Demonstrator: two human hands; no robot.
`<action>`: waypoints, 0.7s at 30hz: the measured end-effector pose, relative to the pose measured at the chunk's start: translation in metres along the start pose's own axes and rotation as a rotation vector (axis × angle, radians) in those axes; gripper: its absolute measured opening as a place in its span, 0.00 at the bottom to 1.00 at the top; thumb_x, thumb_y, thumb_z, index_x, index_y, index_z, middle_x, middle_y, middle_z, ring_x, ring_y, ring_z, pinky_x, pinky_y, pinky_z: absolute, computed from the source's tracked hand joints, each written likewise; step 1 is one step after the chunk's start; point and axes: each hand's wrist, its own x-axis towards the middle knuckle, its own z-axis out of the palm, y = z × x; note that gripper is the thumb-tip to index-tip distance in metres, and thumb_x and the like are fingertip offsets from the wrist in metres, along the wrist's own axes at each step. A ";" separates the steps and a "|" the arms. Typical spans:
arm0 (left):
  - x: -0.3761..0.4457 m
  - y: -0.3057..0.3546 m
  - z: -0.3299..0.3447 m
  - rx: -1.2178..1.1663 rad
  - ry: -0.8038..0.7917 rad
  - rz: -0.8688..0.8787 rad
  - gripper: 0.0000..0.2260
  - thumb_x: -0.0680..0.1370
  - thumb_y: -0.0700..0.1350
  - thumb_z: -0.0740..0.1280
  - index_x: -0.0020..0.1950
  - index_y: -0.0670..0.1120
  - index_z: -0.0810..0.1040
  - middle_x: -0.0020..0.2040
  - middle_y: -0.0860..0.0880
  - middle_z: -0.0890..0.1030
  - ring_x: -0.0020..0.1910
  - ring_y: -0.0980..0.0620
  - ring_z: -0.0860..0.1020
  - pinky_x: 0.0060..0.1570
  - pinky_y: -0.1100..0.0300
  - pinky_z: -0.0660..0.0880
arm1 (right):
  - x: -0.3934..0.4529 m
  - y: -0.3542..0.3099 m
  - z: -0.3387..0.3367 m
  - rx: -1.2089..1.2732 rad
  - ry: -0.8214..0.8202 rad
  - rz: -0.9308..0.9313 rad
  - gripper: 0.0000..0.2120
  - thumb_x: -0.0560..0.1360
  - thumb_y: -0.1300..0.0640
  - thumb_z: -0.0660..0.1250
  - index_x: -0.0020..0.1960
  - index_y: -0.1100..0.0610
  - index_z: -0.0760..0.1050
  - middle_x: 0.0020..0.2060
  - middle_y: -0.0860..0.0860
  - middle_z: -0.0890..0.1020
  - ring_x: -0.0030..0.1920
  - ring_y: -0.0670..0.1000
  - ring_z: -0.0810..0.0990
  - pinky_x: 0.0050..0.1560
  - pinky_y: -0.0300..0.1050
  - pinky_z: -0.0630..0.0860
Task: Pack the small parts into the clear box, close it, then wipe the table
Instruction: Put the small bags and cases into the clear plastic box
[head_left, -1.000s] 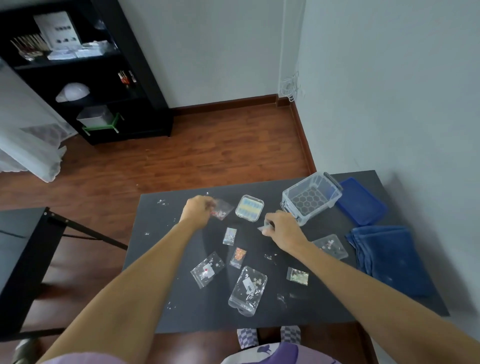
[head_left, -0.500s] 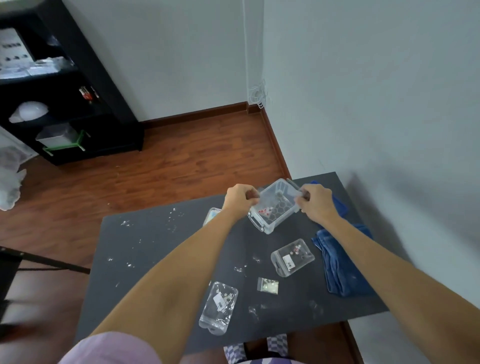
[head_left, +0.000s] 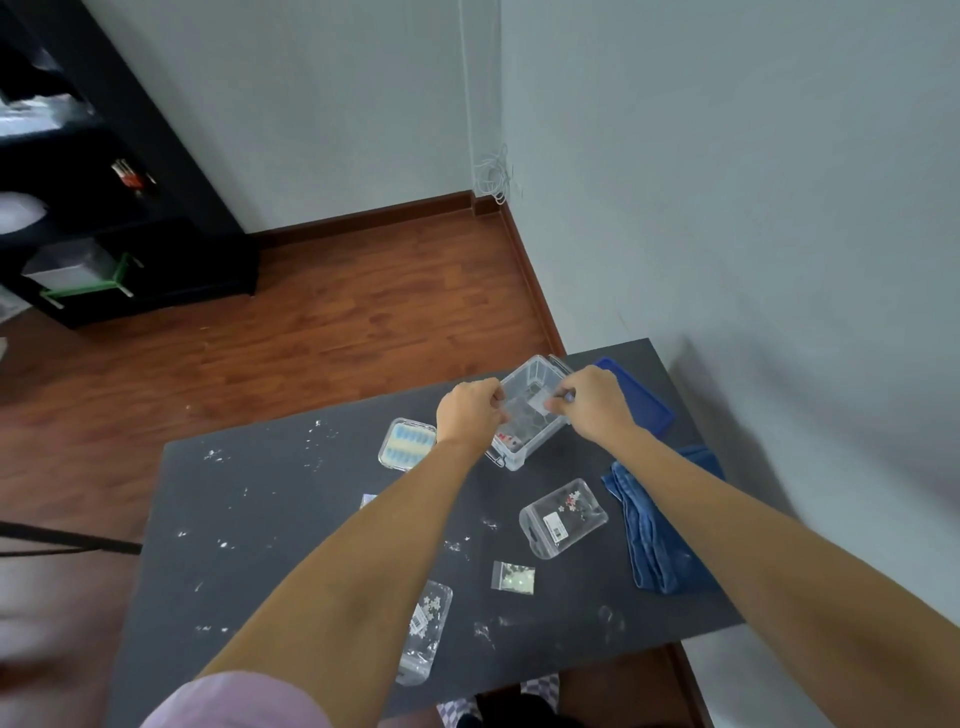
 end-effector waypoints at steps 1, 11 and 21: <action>-0.001 -0.003 -0.001 -0.013 0.024 0.018 0.09 0.72 0.45 0.73 0.51 0.47 0.80 0.49 0.51 0.83 0.49 0.49 0.79 0.45 0.57 0.72 | 0.000 0.000 0.003 0.001 -0.001 0.010 0.08 0.73 0.57 0.75 0.46 0.62 0.86 0.44 0.58 0.87 0.50 0.60 0.82 0.51 0.53 0.79; -0.047 -0.088 -0.035 -0.144 0.233 -0.210 0.07 0.73 0.47 0.72 0.48 0.48 0.80 0.46 0.52 0.80 0.46 0.50 0.78 0.44 0.58 0.73 | -0.008 0.008 0.018 -0.018 0.009 0.023 0.14 0.74 0.53 0.74 0.57 0.57 0.84 0.53 0.62 0.80 0.57 0.62 0.76 0.58 0.53 0.75; -0.105 -0.146 -0.043 0.177 -0.090 -0.555 0.26 0.66 0.61 0.75 0.54 0.46 0.74 0.53 0.47 0.76 0.52 0.45 0.78 0.44 0.54 0.74 | -0.097 0.030 0.050 0.094 0.308 0.093 0.08 0.76 0.59 0.71 0.52 0.62 0.79 0.44 0.57 0.78 0.47 0.61 0.77 0.46 0.50 0.71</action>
